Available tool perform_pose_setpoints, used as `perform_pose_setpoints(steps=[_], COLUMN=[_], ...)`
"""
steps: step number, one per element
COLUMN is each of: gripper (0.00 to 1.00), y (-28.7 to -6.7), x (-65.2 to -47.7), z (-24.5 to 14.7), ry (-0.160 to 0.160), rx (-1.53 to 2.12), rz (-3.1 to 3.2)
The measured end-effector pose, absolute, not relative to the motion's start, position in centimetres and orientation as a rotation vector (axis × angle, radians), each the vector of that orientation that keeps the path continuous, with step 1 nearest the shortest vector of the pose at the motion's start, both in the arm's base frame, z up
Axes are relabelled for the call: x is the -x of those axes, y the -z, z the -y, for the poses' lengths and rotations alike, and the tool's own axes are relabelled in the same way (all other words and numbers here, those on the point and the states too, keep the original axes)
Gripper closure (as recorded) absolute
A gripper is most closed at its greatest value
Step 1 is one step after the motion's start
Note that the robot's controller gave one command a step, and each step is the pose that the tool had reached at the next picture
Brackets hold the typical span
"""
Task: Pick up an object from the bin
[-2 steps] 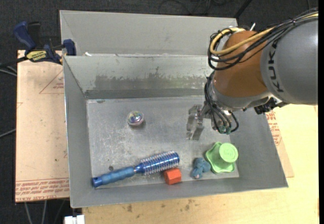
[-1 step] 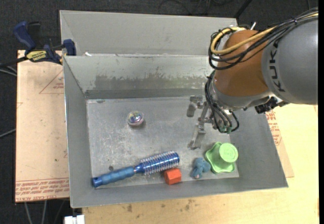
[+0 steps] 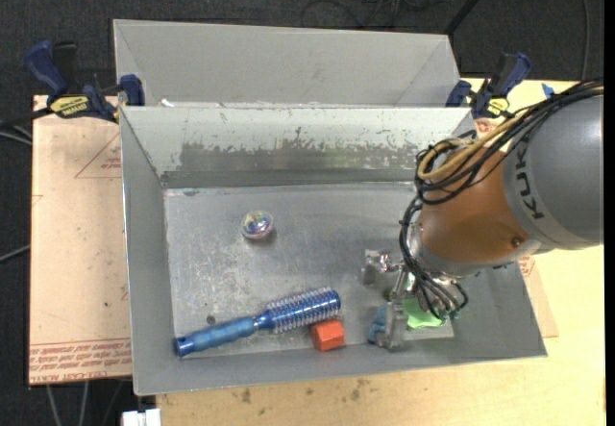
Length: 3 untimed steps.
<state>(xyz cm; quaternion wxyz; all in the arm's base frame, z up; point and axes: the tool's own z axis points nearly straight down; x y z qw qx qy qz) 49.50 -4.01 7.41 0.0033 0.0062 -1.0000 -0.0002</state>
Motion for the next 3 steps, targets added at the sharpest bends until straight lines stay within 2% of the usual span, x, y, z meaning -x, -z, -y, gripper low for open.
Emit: perform_pose_setpoints(steps=[1,2,3], gripper=[1.00,1.00,0.00], y=[-7.7,-15.7,-15.3], x=[-49.7,-48.9,-48.7], z=[3.8,4.7,4.7], ry=[0.002,-0.001,0.001], rx=[-0.026,-0.064,-0.066], rz=[3.140,3.150,3.142])
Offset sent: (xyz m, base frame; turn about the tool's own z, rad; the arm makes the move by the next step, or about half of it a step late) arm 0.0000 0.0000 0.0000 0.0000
